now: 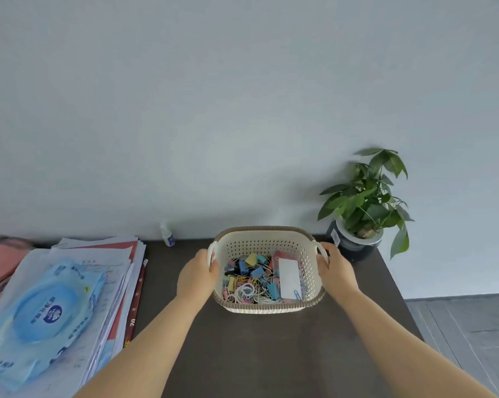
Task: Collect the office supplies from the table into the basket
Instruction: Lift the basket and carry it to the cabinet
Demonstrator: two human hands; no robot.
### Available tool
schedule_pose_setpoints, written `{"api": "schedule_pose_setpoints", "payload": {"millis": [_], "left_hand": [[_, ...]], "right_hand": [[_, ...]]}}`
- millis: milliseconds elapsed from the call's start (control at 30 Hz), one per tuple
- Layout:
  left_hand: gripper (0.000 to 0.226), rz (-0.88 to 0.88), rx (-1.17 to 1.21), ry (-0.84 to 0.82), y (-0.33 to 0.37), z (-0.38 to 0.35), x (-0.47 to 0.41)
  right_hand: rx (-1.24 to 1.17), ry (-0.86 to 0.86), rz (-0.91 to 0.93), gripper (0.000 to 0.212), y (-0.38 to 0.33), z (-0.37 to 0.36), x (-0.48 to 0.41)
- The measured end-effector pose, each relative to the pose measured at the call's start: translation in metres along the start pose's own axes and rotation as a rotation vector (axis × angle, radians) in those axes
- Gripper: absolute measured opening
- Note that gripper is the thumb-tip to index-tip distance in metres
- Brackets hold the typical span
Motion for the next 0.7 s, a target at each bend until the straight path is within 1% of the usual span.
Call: {"api": "schedule_pose_setpoints", "payload": {"millis": [267, 467, 700], "left_hand": [[0.024, 0.044, 0.008, 0.056, 0.017, -0.012, -0.028], [0.026, 0.079, 0.020, 0.107, 0.021, -0.015, -0.034], [0.029, 0.092, -0.009, 0.101, 0.025, -0.013, -0.043]], "right_hand": [[0.082, 0.001, 0.039, 0.037, -0.007, 0.004, -0.036], [0.077, -0.031, 0.039, 0.037, -0.012, 0.005, -0.046], [0.146, -0.044, 0.056, 0.038, -0.019, 0.004, -0.054]]}}
Point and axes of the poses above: each hand's wrist, its own x-axis away from the middle knuckle, its own z-axis out of the back of the hand, y = z × x, the point moved 3 cm from there along -x, towards the middle knuckle, and after that the axes turned 4 degrees about -x, right-handed, at the moved point
